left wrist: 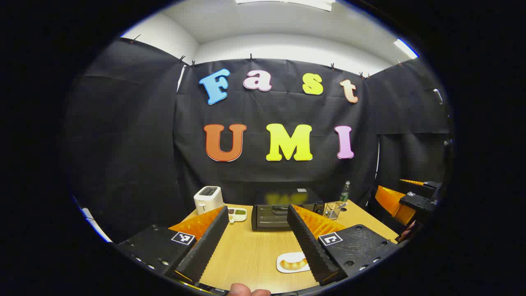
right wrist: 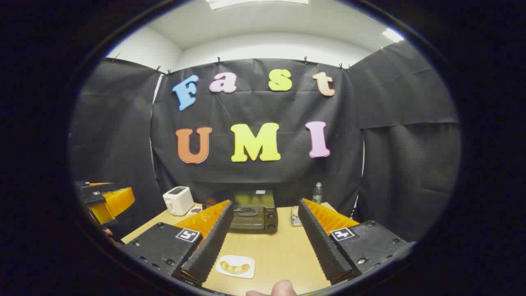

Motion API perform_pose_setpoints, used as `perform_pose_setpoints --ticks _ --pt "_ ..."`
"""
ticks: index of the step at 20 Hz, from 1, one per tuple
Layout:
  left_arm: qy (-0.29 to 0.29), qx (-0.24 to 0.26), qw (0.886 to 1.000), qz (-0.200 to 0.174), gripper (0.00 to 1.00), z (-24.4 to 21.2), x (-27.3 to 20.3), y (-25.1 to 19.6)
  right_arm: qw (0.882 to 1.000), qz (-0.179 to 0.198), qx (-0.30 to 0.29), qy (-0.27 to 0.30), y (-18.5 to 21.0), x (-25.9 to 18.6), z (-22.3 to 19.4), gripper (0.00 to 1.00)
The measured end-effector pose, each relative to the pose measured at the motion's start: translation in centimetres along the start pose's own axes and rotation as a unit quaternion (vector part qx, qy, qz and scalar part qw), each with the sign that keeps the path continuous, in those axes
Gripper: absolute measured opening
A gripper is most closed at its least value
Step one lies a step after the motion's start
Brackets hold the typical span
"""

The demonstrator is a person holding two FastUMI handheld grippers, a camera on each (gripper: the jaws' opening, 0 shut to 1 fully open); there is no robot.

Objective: Open the electric oven with the left hand, put the food in, and close the electric oven.

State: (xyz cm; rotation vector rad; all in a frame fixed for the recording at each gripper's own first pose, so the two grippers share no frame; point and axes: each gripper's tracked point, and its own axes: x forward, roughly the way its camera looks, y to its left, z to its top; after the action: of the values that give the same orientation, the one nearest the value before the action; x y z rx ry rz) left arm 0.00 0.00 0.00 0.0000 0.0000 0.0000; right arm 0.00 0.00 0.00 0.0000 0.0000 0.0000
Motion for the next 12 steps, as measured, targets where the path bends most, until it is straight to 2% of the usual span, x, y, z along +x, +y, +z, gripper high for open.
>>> perform_pose_setpoints --ticks 3,6,12 --pt "-0.007 0.005 1.0 -0.009 0.94 0.1 0.7 -0.4 1.0 0.0 0.0 0.005 0.0 0.3 -0.4 1.0" --pt "-0.004 0.03 1.0 -0.009 0.94 -0.3 1.2 -0.3 1.0 0.005 -0.007 0.01 0.2 0.7 -0.7 1.0" --pt "-0.011 0.015 1.0 -0.014 0.94 0.1 1.3 -0.8 1.0 0.003 -0.004 0.017 0.5 1.6 -1.0 1.0"
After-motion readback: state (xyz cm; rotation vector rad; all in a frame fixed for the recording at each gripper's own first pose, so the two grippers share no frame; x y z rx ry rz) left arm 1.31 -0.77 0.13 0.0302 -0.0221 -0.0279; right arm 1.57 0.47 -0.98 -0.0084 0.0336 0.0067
